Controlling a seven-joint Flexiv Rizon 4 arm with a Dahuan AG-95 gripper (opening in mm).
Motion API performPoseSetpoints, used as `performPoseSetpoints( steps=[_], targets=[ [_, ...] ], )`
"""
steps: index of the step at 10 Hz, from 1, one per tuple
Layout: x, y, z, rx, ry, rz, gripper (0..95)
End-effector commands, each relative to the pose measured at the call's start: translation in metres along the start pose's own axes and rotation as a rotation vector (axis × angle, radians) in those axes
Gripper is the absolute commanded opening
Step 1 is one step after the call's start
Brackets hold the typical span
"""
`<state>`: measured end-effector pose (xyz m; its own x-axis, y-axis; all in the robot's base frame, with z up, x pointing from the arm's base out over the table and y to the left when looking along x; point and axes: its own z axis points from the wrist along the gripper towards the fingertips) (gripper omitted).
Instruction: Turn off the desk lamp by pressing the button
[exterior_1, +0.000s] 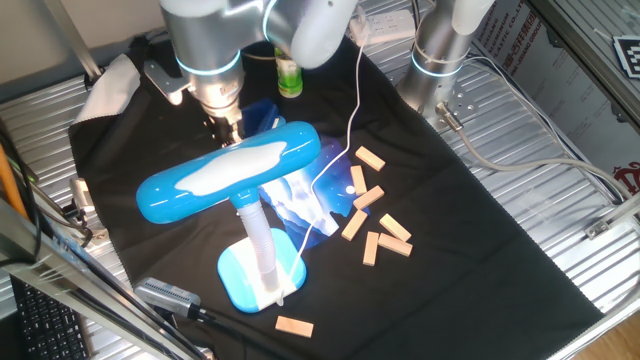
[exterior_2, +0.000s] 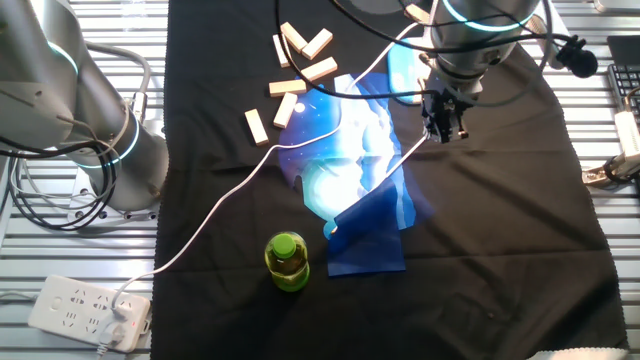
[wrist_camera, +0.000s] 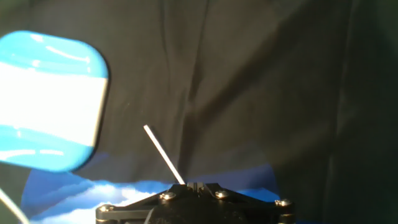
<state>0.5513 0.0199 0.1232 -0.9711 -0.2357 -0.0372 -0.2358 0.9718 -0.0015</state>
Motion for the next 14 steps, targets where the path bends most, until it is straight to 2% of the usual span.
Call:
performPoseSetpoints(
  steps=[1, 7, 14],
  targets=[
    [-0.005, 0.002, 0.001, -0.006, 0.005, -0.003, 0.0],
    [-0.019, 0.003, 0.005, -0.033, 0.002, -0.016, 0.0],
    [-0.034, 0.018, 0.024, -0.059, -0.009, -0.020, 0.0]
  ],
)
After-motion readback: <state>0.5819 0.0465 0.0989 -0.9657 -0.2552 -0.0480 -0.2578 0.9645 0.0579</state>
